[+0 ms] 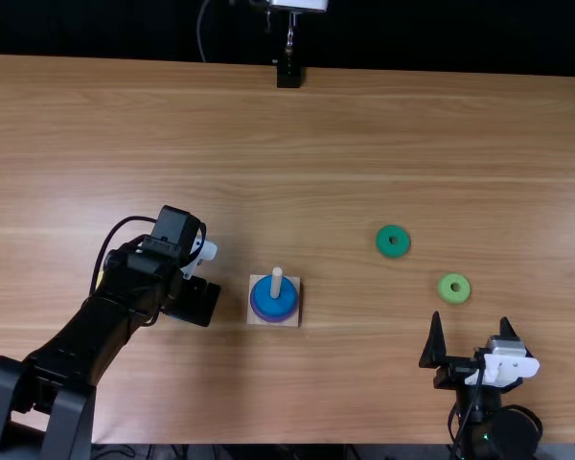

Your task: Build the Hanoi tower: stack the rings onto the peg from bottom to top in this color order: purple, dark blue, light blue, dark green, light green, yellow, orange.

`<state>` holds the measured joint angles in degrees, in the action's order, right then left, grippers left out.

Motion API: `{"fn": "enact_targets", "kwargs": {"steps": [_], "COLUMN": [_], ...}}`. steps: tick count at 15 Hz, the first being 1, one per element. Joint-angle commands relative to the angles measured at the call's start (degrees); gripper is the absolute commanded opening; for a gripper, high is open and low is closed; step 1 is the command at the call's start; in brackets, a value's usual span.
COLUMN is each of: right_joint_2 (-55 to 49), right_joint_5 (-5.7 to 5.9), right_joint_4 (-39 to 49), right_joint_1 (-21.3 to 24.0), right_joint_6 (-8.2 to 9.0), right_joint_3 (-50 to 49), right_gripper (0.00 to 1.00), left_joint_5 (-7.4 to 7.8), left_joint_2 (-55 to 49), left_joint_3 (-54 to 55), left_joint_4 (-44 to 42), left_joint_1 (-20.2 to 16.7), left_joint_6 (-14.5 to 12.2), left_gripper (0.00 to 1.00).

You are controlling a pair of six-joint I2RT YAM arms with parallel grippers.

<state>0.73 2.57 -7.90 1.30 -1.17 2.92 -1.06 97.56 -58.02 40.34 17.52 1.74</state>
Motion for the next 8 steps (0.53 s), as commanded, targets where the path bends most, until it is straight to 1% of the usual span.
{"fn": "enact_targets", "kwargs": {"steps": [1, 8], "right_joint_2": [-0.7, -0.7], "right_joint_5": [0.38, 0.38], "right_joint_4": [-0.2, -0.2], "right_joint_1": [0.8, 0.9], "right_joint_6": [0.11, 0.11], "right_joint_3": [-1.6, -1.6], "right_gripper": [1.00, 1.00], "left_joint_5": [0.32, 0.22], "left_joint_2": [0.8, 2.5], "left_joint_3": [0.5, 0.5], "left_joint_4": [0.1, 0.1], "left_joint_1": [-0.4, -0.4], "left_joint_6": [0.1, 0.1], "left_gripper": [1.00, 1.00]}}
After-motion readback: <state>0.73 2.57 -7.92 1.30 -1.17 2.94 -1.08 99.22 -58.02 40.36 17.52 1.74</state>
